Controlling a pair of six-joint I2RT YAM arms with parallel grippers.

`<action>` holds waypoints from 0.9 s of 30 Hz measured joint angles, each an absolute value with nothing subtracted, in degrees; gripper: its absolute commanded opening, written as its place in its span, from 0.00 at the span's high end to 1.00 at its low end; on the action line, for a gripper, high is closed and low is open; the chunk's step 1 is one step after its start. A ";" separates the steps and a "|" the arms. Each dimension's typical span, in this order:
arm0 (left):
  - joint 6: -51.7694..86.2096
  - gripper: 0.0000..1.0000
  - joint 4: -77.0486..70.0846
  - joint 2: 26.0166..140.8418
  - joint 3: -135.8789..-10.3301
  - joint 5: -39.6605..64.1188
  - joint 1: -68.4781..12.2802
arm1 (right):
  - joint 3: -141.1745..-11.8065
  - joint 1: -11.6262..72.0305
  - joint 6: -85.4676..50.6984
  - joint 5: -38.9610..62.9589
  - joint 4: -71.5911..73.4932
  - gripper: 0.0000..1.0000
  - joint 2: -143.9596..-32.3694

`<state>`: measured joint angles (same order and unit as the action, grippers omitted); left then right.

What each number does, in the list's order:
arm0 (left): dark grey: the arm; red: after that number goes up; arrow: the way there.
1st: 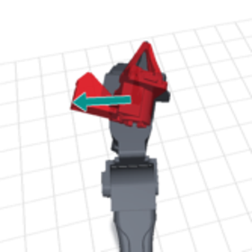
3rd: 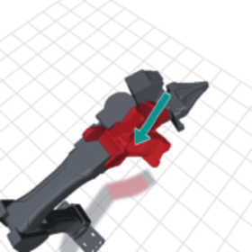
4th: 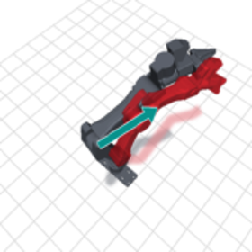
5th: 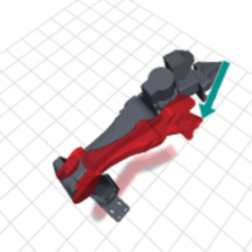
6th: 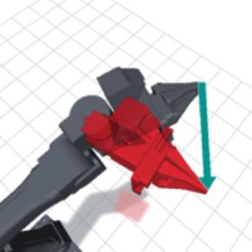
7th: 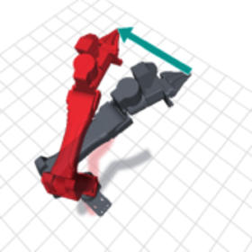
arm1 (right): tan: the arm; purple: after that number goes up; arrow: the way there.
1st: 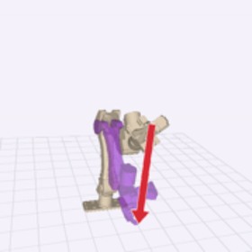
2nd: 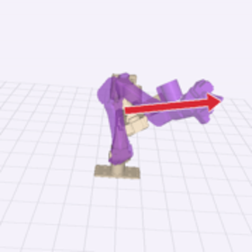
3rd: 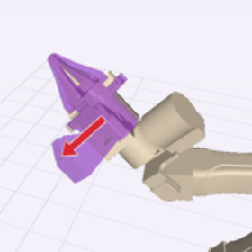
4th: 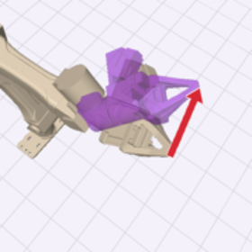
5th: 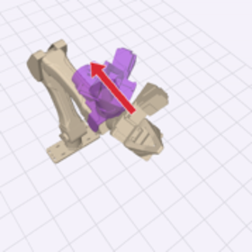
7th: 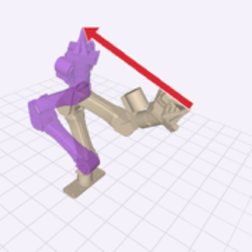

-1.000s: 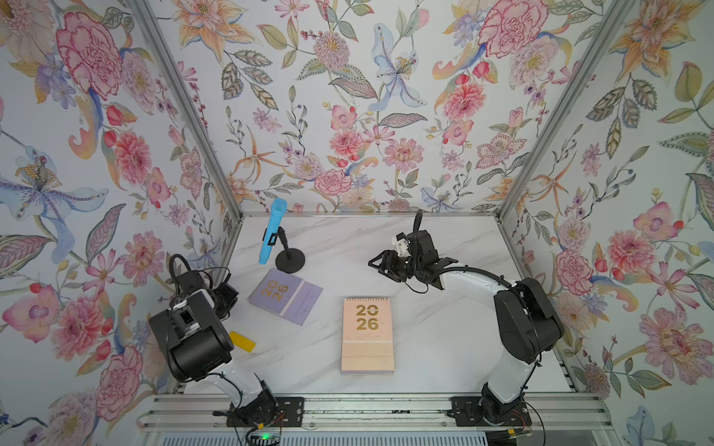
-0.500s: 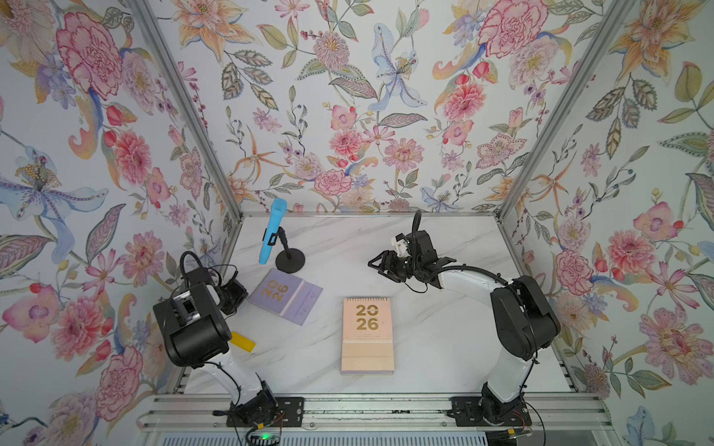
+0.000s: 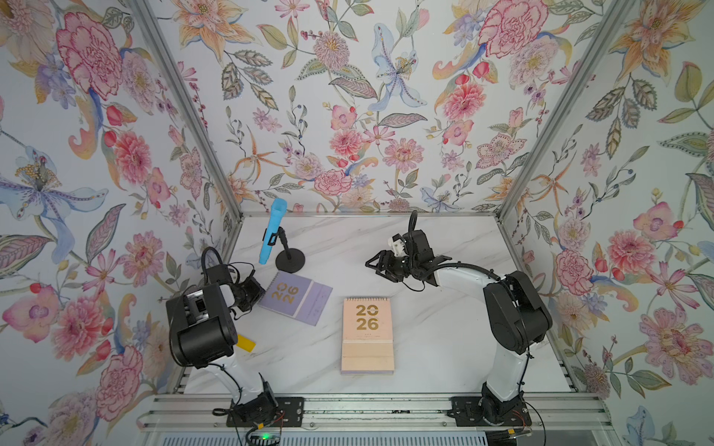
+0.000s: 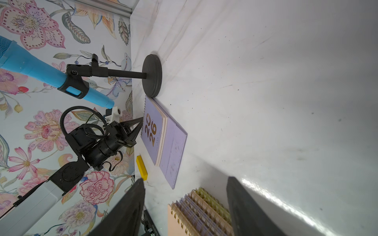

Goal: Stack the calendars
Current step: Move the calendar to the center of the board.

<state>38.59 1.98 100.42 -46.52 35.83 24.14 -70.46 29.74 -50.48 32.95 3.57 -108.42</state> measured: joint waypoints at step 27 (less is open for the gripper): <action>45.80 1.00 2.07 89.06 -43.33 30.98 14.22 | -84.14 31.51 -47.31 36.91 -1.39 0.29 -121.25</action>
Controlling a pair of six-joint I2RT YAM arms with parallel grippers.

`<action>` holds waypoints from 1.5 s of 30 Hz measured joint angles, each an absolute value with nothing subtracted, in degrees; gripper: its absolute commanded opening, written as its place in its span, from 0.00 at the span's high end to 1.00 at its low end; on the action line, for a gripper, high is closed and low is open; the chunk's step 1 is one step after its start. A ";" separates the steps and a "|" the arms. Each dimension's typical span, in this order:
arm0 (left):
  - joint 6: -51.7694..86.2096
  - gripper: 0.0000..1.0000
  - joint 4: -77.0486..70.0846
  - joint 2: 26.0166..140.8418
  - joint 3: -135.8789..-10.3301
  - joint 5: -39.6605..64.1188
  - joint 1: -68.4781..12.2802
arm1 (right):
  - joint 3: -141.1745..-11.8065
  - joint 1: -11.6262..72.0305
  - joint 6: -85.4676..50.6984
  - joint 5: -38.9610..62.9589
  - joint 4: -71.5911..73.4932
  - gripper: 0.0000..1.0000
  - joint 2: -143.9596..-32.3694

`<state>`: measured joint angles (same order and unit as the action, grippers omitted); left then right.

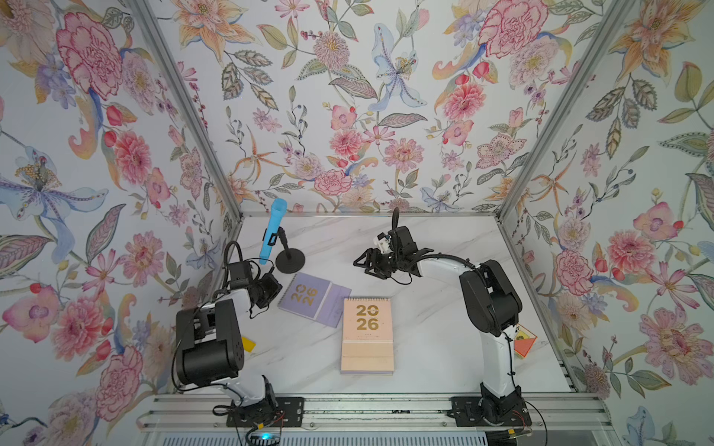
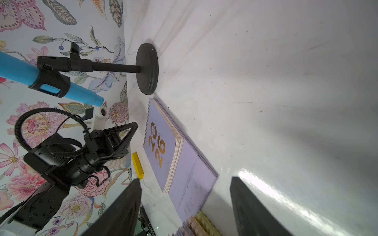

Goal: Stack the calendars
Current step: Move the calendar to the center of the board, then pick up the calendar at the center of the board.

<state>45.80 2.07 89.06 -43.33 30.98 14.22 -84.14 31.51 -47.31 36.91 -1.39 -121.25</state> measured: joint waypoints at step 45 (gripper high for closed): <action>47.44 1.00 6.96 78.74 -29.32 22.02 3.86 | -99.44 33.04 -45.63 40.14 -6.26 0.24 -132.99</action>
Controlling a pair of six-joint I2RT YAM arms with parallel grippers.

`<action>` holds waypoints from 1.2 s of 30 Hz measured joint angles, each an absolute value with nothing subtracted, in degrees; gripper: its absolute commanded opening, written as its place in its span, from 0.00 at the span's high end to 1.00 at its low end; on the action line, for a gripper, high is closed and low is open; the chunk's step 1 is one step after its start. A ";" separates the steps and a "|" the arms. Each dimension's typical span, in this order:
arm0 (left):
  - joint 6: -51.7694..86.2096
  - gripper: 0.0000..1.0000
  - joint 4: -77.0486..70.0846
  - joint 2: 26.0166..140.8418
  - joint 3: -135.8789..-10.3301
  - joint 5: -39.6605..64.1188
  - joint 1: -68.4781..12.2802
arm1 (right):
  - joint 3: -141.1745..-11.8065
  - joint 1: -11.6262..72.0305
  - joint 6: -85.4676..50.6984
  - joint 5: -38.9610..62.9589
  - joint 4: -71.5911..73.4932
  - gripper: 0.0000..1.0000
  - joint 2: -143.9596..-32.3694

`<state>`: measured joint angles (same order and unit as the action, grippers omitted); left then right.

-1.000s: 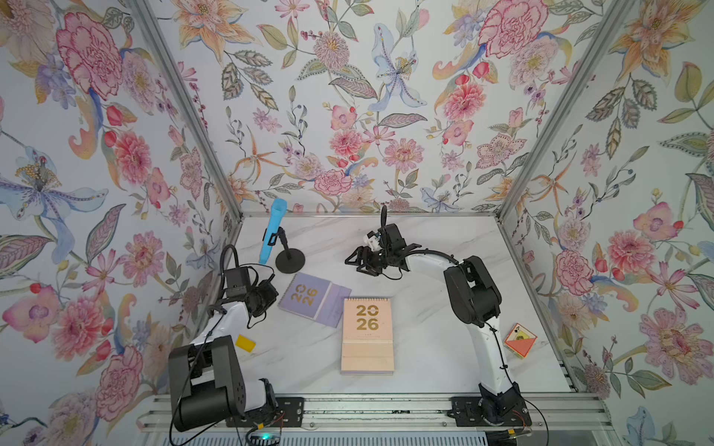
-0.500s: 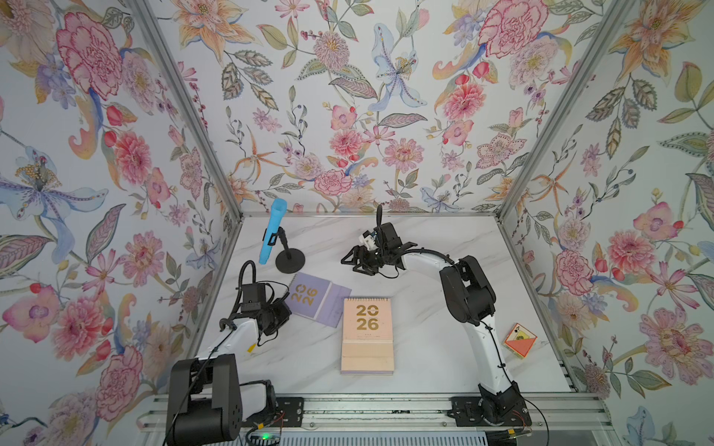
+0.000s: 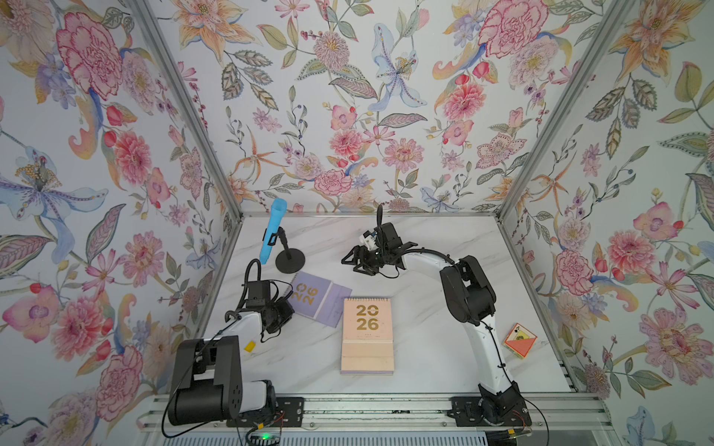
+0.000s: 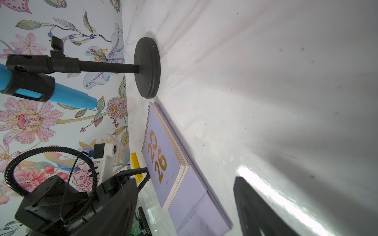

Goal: Stack the calendars
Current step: Pick up the calendar at the center of the board.

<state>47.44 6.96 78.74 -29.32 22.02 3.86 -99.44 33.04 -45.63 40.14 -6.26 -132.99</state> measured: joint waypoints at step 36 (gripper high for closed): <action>50.48 1.00 -1.48 108.33 -57.47 22.48 -7.68 | -97.80 28.27 -44.12 45.47 -6.44 0.25 -135.20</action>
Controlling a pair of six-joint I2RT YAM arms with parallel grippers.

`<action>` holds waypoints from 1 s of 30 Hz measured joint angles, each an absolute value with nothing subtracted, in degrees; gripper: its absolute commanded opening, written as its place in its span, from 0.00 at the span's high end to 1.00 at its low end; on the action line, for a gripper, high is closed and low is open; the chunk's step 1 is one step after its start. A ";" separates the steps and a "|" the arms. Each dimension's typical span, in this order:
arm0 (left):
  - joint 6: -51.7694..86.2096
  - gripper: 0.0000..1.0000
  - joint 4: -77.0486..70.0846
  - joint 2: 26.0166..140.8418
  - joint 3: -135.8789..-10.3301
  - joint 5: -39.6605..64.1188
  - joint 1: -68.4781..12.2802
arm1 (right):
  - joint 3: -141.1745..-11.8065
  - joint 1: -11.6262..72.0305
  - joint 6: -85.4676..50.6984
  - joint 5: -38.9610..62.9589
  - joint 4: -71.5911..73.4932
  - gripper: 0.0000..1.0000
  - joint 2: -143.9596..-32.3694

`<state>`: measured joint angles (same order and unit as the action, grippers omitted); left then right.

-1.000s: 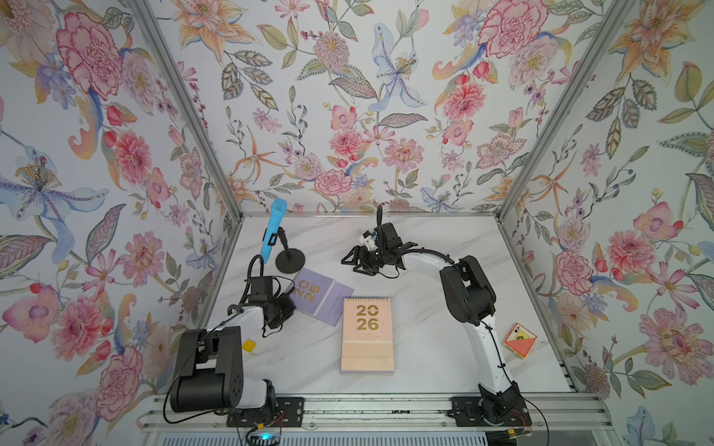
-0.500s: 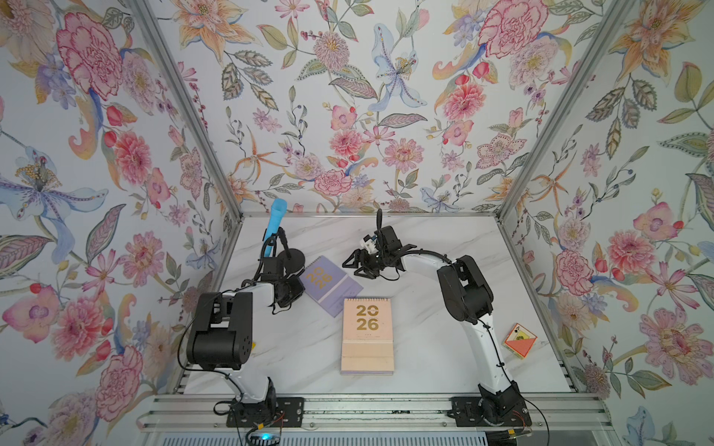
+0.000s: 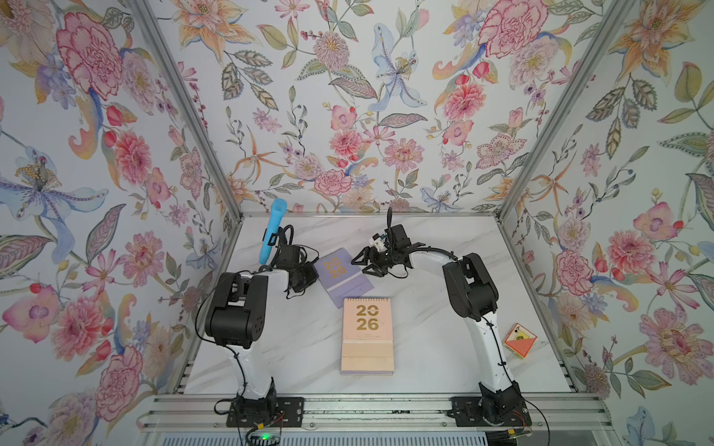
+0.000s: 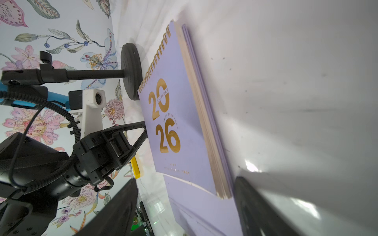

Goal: Stack the calendars
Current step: Pick up the calendar at the center of the board.

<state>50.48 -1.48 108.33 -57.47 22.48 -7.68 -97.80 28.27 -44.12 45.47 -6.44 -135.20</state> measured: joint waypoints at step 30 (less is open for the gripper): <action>50.57 1.00 1.76 112.14 -64.97 23.57 -8.71 | -94.06 27.55 -52.75 50.37 9.28 0.92 -135.74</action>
<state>50.57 1.76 112.14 -64.97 23.57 -8.71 -94.06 27.55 -52.75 50.37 9.28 -135.74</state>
